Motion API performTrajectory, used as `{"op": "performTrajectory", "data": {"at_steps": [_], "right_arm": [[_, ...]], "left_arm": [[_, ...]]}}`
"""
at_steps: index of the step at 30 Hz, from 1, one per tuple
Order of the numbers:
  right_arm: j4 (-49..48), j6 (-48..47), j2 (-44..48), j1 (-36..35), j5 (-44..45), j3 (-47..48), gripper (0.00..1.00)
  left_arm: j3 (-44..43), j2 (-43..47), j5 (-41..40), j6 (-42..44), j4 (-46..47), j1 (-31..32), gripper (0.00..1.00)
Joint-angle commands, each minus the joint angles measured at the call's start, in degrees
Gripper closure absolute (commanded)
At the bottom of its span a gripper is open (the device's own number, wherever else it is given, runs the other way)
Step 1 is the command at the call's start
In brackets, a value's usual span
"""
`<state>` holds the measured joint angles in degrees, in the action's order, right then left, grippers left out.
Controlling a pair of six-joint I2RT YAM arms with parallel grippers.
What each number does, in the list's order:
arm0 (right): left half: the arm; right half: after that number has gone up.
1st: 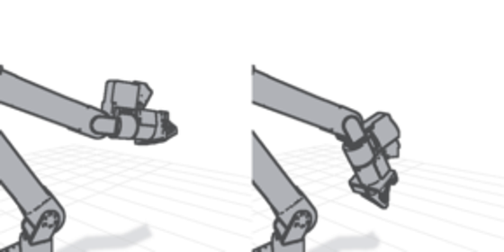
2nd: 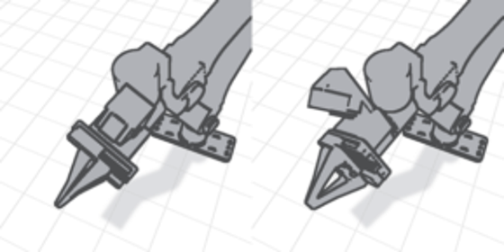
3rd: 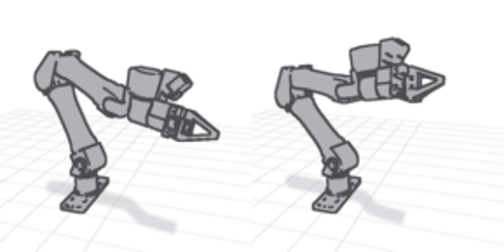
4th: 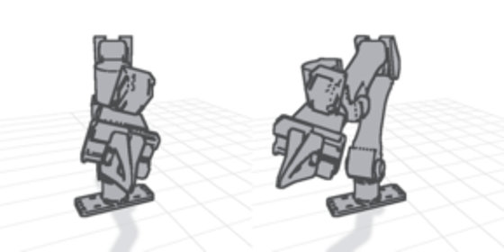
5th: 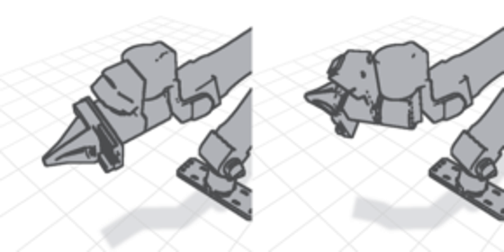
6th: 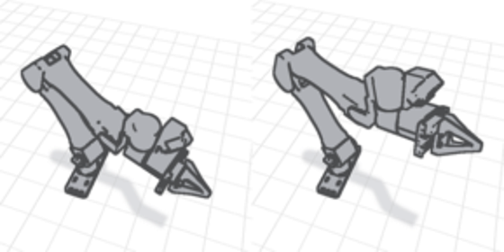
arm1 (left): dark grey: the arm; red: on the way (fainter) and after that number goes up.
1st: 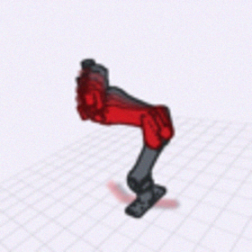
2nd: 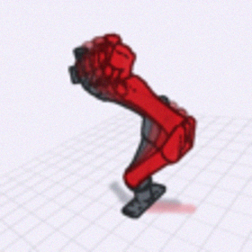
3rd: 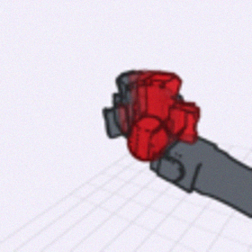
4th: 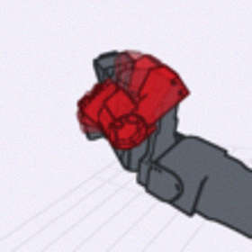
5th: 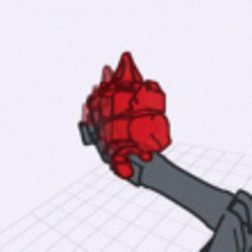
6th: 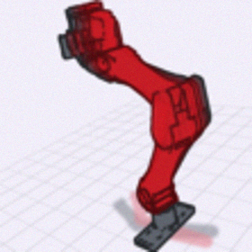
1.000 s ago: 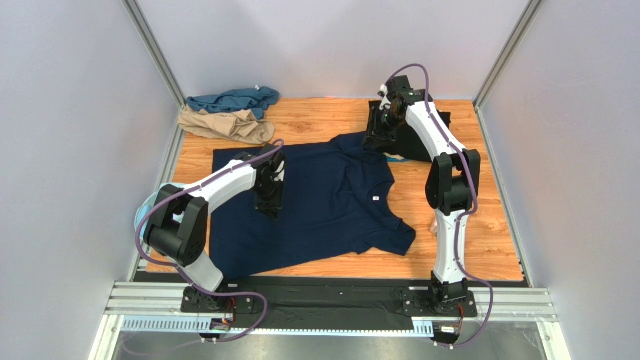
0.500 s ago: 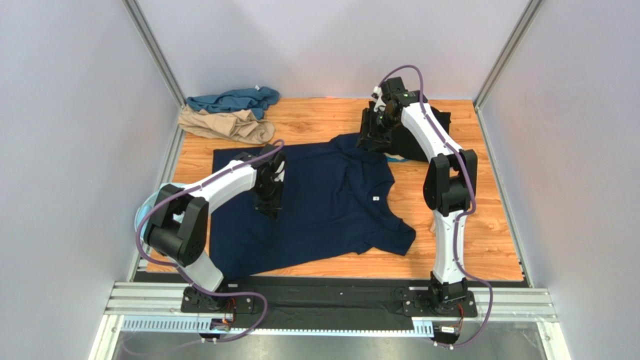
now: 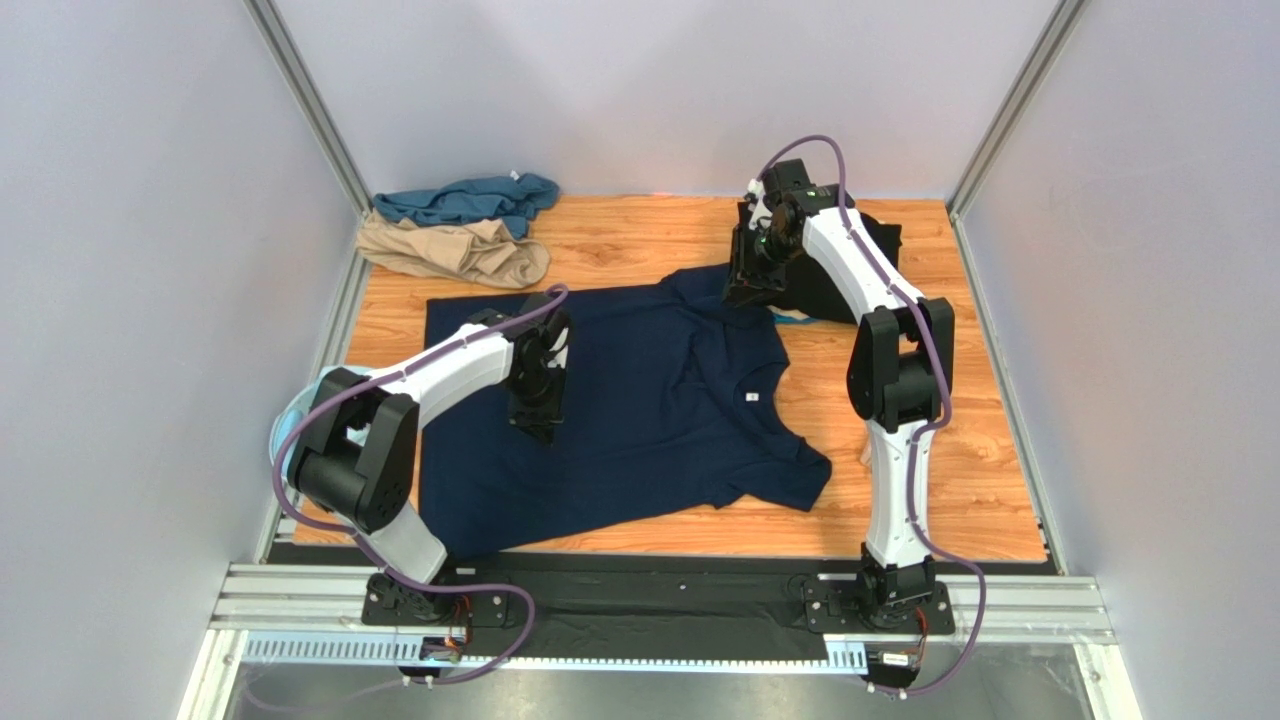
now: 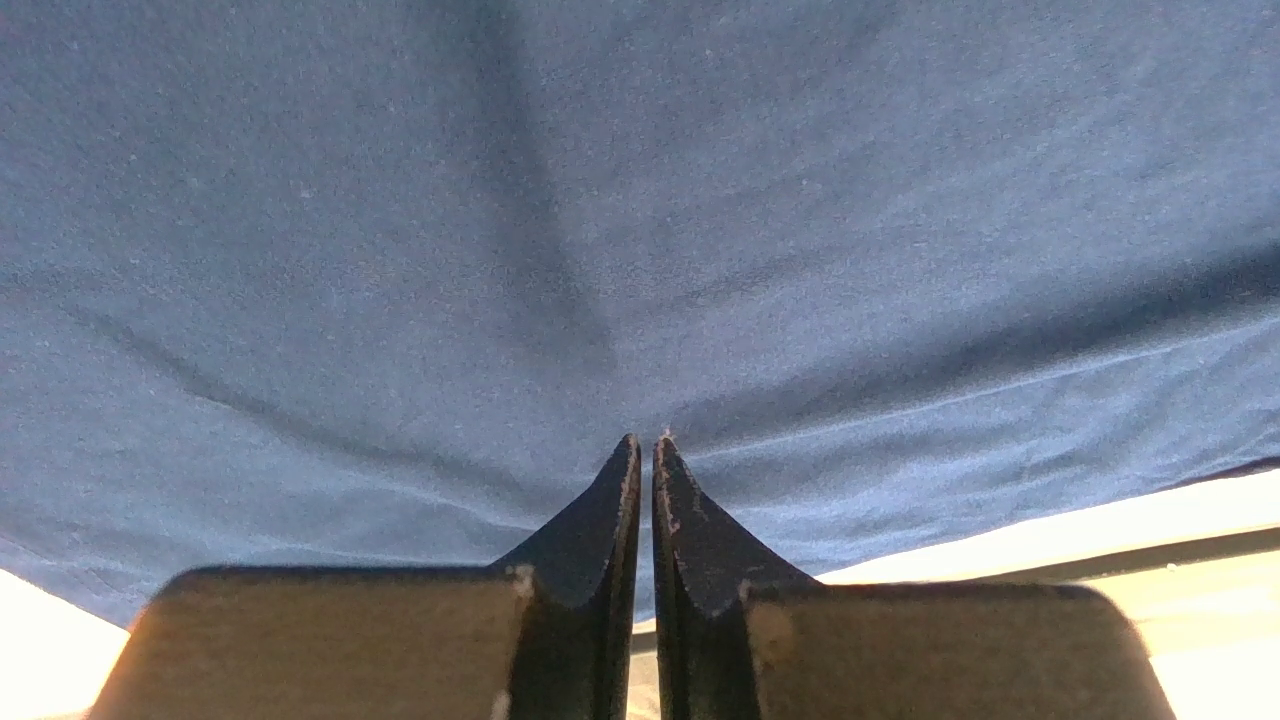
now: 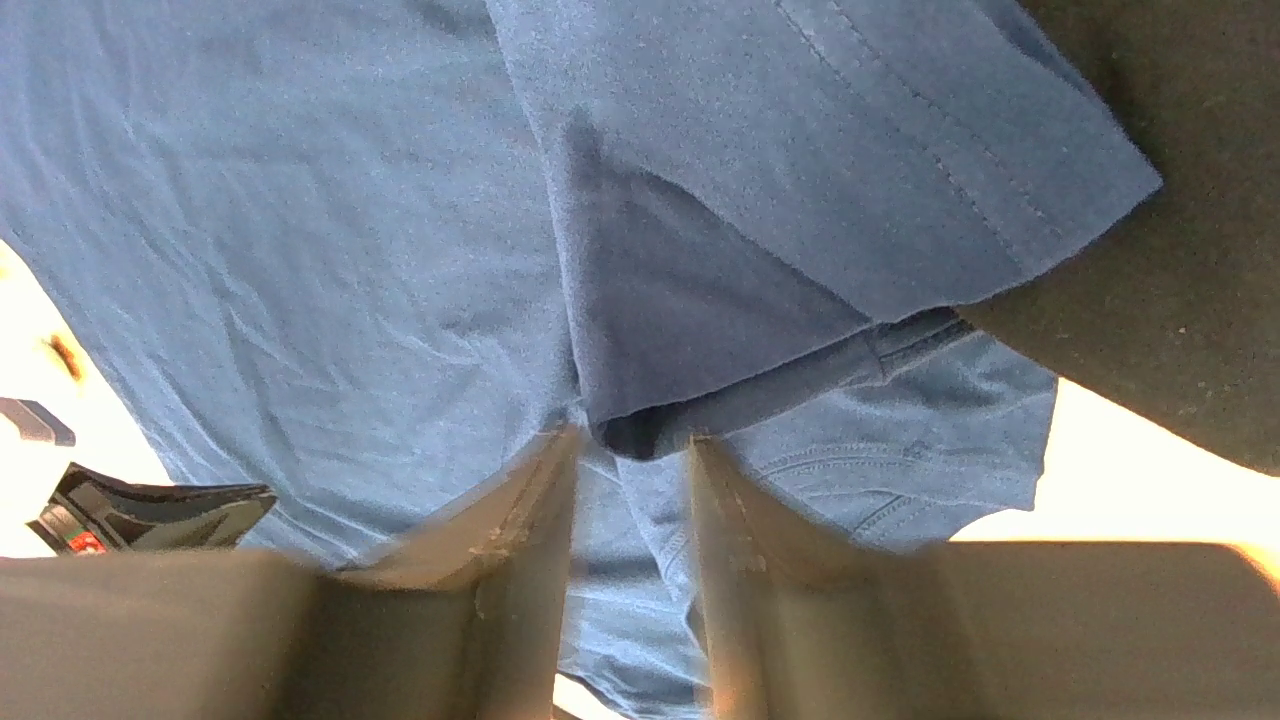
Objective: Fold and stack the t-shirts
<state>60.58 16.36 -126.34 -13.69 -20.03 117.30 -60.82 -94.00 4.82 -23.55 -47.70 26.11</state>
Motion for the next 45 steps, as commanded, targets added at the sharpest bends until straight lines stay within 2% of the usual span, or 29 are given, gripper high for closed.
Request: {"op": "performTrajectory", "data": {"at_steps": [1, 3, 4, 13, 21, 28, 33, 45], "right_arm": [[0.0, -0.6, -0.7, -0.2, 0.2, 0.4, 0.86], [-0.1, -0.5, -0.9, -0.2, 0.3, 0.5, 0.99], [-0.2, -0.5, -1.0, -0.2, 0.3, 0.6, 1.00], [-0.2, -0.5, 0.0, -0.2, 0.3, 1.4, 1.00], [-0.6, 0.2, -1.4, -0.2, -1.2, 1.5, 1.00], [-0.5, 0.5, -1.5, -0.2, -1.3, 2.0, 1.00], [-0.5, 0.7, -0.7, -0.1, -0.6, 1.2, 1.00], [-0.2, 0.9, 1.4, -0.1, -0.3, 1.4, 1.00]], "left_arm": [[0.3, 0.7, -0.3, -1.0, 0.5, 0.1, 0.89], [0.3, 0.8, -0.3, -1.1, 0.5, 0.1, 0.89], [0.3, 0.8, -0.3, -1.1, 0.3, 0.1, 0.89], [0.3, 1.1, -0.3, -1.4, 0.7, 0.1, 0.89], [-3.7, 1.1, -1.7, -1.5, -1.9, 0.1, 0.89], [-1.9, 2.9, 0.1, -3.7, -1.0, 0.2, 0.89], [-1.0, 3.7, -0.9, -1.9, -1.1, 0.7, 0.87], [-7.0, 0.5, -0.9, -0.6, -1.6, 3.5, 0.87]]}}
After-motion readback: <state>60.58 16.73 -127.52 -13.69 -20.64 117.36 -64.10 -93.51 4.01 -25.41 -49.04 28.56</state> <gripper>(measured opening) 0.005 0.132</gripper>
